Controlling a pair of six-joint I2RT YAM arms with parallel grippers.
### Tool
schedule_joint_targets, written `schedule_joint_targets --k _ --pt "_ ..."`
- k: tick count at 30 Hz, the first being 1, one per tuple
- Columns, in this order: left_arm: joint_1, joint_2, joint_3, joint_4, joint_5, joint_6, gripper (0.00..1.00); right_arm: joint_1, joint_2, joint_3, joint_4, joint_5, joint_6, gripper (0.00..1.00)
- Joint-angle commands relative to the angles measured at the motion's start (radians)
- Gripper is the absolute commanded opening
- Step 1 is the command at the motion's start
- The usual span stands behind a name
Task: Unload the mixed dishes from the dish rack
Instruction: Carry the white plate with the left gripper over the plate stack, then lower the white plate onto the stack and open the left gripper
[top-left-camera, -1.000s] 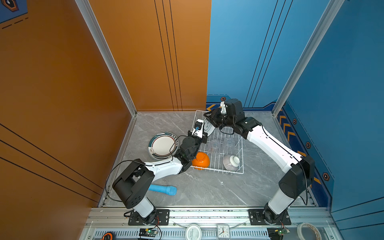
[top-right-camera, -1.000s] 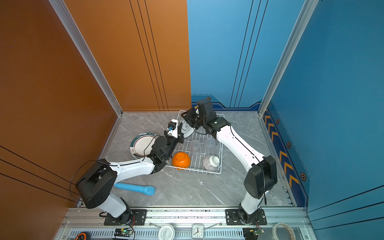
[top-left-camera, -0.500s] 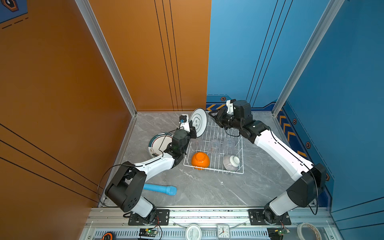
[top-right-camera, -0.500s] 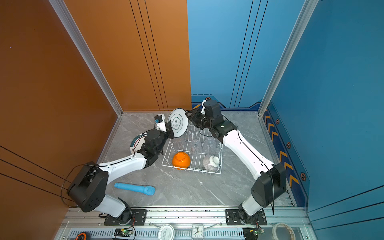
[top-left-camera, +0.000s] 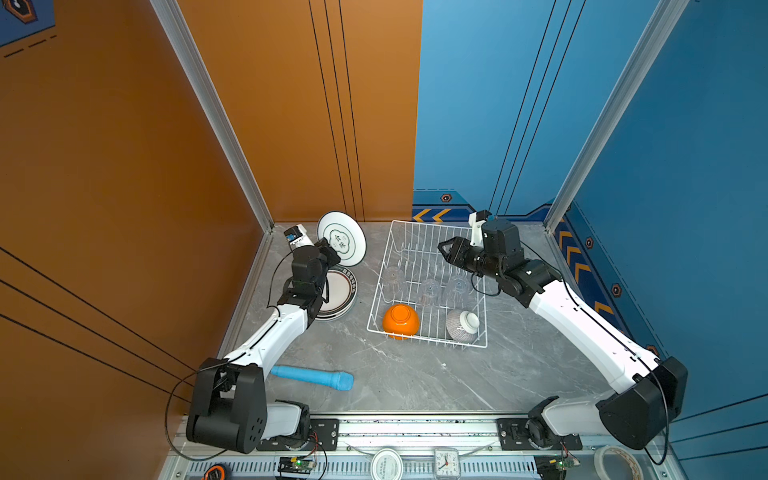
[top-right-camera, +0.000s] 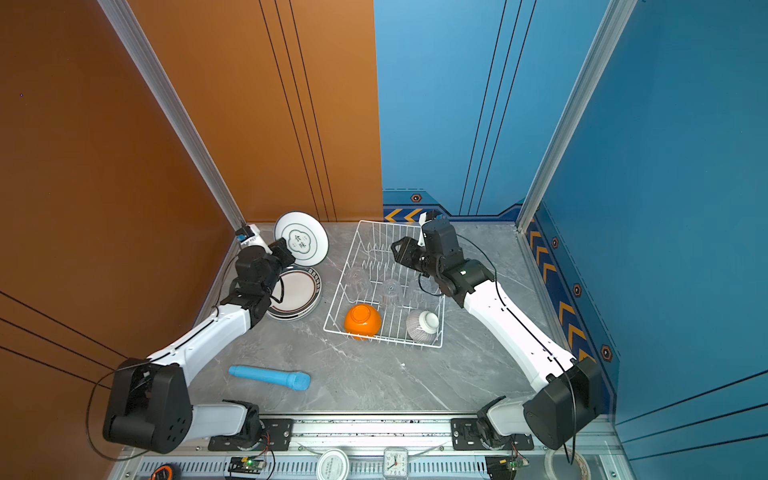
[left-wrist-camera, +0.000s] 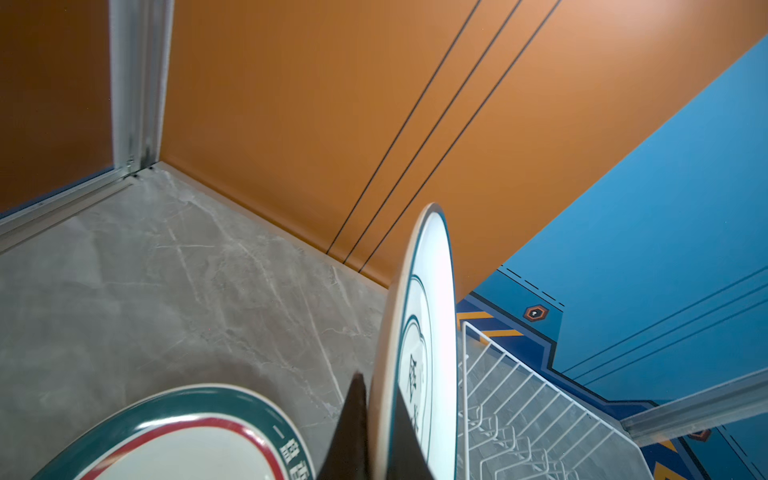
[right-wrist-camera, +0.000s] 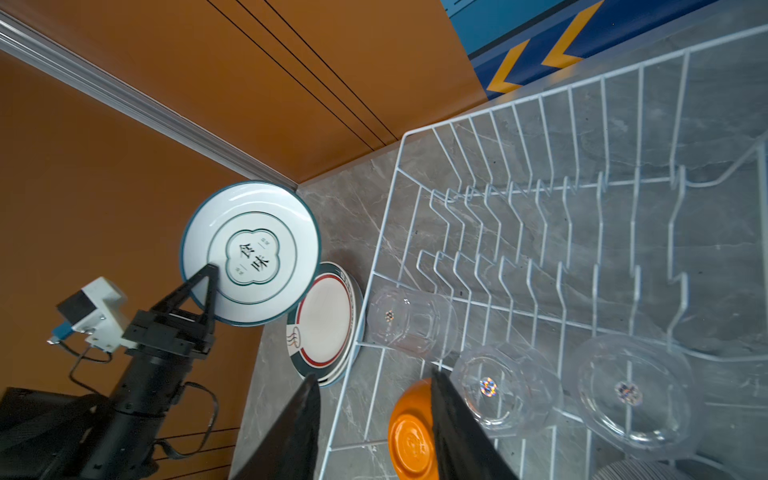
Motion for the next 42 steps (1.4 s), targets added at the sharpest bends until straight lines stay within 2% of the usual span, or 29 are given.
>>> schedule_joint_targets --k 1,6,10,16,21,35,38,42 --pt "0.026 -0.06 -0.014 -0.172 0.005 -0.056 0.0 -0.009 -0.01 -0.039 -0.078 0.042 -0.103 0.46" --pt "0.091 -0.076 -0.044 -0.274 0.063 -0.061 0.0 -0.014 0.01 -0.054 -0.081 0.032 -0.127 0.46" --pt "0.163 -0.079 -0.099 -0.267 0.118 -0.107 0.0 -0.02 0.02 -0.06 -0.088 0.038 -0.136 0.46" --pt "0.206 -0.044 -0.12 -0.243 0.159 -0.102 0.0 -0.035 0.014 -0.081 -0.089 0.04 -0.129 0.46" --pt "0.268 0.029 -0.129 -0.166 0.266 -0.166 0.0 -0.042 -0.001 -0.091 -0.109 0.039 -0.124 0.46" --pt "0.289 0.131 -0.151 -0.109 0.402 -0.206 0.0 -0.042 -0.037 -0.121 -0.123 0.066 -0.096 0.47" --pt "0.296 0.115 -0.165 -0.141 0.389 -0.208 0.07 -0.039 -0.036 -0.121 -0.126 0.069 -0.093 0.47" --pt "0.297 0.075 -0.176 -0.182 0.378 -0.186 0.28 -0.032 -0.038 -0.122 -0.137 0.087 -0.095 0.47"
